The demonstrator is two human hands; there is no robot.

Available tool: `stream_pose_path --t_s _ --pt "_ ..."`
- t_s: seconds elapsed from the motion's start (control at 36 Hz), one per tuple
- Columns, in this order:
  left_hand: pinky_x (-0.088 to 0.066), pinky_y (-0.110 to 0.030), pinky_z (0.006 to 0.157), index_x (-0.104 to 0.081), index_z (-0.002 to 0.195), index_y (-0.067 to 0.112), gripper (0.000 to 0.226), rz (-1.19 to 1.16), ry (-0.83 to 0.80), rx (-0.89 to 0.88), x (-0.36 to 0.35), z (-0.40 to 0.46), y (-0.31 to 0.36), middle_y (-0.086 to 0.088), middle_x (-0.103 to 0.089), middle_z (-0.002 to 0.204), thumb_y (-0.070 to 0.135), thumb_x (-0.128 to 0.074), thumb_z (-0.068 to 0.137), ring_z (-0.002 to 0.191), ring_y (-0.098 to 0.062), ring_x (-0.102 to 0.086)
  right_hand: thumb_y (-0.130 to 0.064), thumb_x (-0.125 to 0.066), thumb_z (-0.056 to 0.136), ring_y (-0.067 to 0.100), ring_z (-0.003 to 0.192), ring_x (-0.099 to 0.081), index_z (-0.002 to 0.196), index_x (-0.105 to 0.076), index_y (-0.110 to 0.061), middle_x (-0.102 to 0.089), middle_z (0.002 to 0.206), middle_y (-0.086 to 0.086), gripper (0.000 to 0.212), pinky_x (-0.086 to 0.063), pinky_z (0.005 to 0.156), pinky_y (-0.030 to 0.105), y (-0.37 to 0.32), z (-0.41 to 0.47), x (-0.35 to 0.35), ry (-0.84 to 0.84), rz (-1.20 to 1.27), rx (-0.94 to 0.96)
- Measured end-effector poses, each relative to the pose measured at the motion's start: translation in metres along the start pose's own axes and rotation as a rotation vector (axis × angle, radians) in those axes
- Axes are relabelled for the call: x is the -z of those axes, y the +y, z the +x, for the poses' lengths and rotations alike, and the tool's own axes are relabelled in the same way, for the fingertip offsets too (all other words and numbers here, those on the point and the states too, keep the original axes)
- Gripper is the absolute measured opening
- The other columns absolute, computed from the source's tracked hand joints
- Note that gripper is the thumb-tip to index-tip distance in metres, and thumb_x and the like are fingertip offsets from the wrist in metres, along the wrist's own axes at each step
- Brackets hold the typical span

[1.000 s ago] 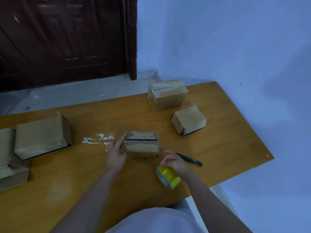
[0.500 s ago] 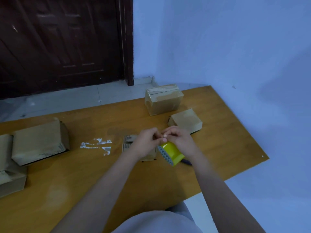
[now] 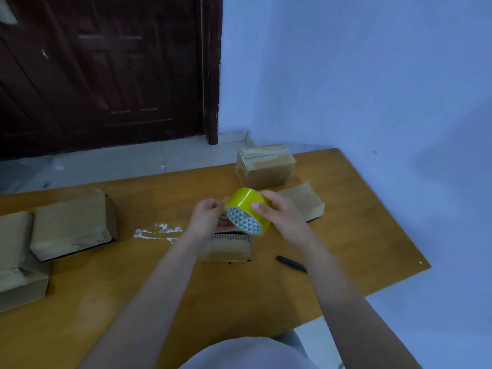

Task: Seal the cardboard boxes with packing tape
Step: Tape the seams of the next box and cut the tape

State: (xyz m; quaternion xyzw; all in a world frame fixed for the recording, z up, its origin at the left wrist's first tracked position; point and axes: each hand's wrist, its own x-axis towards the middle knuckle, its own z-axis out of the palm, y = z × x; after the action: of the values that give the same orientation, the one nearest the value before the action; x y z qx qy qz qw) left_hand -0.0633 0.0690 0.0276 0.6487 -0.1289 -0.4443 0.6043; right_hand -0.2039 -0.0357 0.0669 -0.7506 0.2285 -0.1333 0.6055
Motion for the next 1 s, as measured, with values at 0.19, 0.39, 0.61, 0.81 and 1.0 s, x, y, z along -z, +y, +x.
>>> stream_pose_path --t_s 0.19,0.39,0.61,0.81,1.0 --pt "-0.056 -0.03 0.047 -0.047 0.079 0.004 0.021 0.062 0.126 -0.049 0.02 0.007 -0.003 -0.017 -0.061 0.072 0.005 -0.045 0.099 0.048 -0.021 -0.064 -0.036 -0.059 0.091 0.004 0.067 -0.058 0.078 -0.063 -0.022 -0.061 0.072 -0.009 0.019 -0.043 0.061 0.016 -0.004 0.018 0.009 -0.122 -0.197 -0.101" --pt "-0.056 -0.029 0.057 -0.046 0.077 0.009 0.023 0.133 0.238 -0.145 0.019 0.001 -0.016 -0.01 -0.06 0.075 0.013 -0.05 0.098 0.054 -0.015 -0.064 -0.059 -0.059 0.083 0.01 0.05 -0.033 0.057 -0.035 -0.019 -0.031 0.056 -0.006 0.053 -0.023 0.05 0.024 0.028 0.02 0.037 -0.101 -0.78 -0.311" --pt "-0.057 -0.019 0.062 -0.044 0.075 0.007 0.024 -0.268 0.306 0.009 0.022 0.02 -0.064 -0.017 -0.063 0.089 0.008 -0.051 0.098 0.079 -0.024 -0.065 -0.037 -0.052 0.095 0.01 0.062 -0.047 0.074 -0.055 -0.02 -0.048 0.067 -0.004 0.027 -0.033 0.056 0.024 0.051 0.019 0.035 -0.255 -0.727 -0.26" --pt "-0.059 -0.026 0.073 -0.051 0.086 0.004 0.014 -0.369 0.224 0.059 0.035 0.029 -0.082 -0.016 -0.069 0.103 0.009 -0.049 0.099 0.095 -0.027 -0.069 -0.045 -0.058 0.09 0.01 0.074 -0.052 0.11 -0.066 -0.012 -0.057 0.08 -0.008 0.039 -0.037 0.059 0.022 0.077 0.031 0.025 -0.22 -0.773 -0.328" --pt "-0.058 -0.034 0.082 -0.051 0.082 0.005 0.016 -0.384 0.174 0.046 0.039 0.03 -0.084 -0.017 -0.07 0.101 0.007 -0.048 0.098 0.095 -0.028 -0.07 -0.049 -0.06 0.087 0.024 0.116 -0.054 0.13 -0.056 -0.013 -0.057 0.131 0.009 0.056 -0.045 0.09 0.033 0.073 0.05 0.021 -0.303 -0.902 -0.376"
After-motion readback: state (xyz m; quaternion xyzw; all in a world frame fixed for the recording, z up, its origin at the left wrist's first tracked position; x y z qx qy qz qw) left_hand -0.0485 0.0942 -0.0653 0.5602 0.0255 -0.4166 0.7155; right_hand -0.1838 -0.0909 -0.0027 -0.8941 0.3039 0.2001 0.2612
